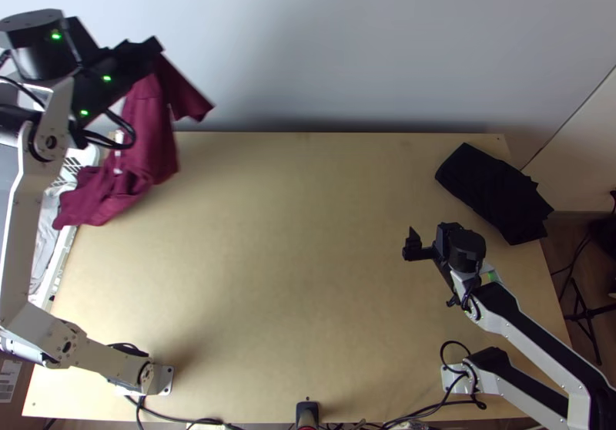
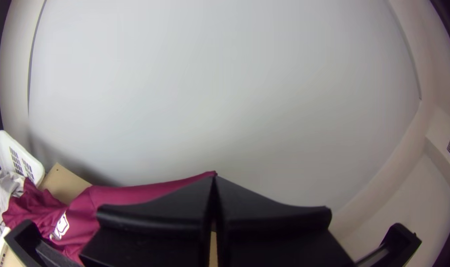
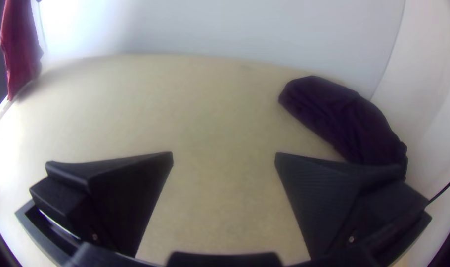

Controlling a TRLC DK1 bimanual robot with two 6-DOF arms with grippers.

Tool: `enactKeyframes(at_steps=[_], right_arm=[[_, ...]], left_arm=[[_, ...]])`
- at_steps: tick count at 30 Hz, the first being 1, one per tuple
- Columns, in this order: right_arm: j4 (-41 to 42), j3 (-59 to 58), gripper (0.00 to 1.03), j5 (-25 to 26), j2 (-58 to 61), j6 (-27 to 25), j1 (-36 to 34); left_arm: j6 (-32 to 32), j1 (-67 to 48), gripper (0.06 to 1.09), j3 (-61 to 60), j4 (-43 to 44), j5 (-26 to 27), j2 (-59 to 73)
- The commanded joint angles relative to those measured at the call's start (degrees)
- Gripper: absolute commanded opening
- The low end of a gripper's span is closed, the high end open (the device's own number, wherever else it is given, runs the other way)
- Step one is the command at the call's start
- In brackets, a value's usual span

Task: Fold the t-shirt

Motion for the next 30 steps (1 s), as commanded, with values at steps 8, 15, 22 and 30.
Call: enactKeyframes(at_steps=[8,15,22,30], right_arm=[[0.6,-0.4,0.96,0.0,-1.2,3.5,0.8],[0.6,-1.4,0.96,0.0,-1.5,5.6,2.5],[-0.1,-1.9,0.96,0.0,-3.7,6.4,5.9],[-0.1,-1.9,0.96,0.0,-3.7,7.9,9.1]], left_arm=[[2.0,-16.6,0.09,2.9,10.1,-11.0,6.8],[1.9,-21.9,0.09,3.6,14.5,-15.3,11.3],[2.8,-28.9,0.09,3.7,16.2,-16.0,15.3],[6.0,-37.8,0.09,3.7,20.3,-15.9,20.0]])
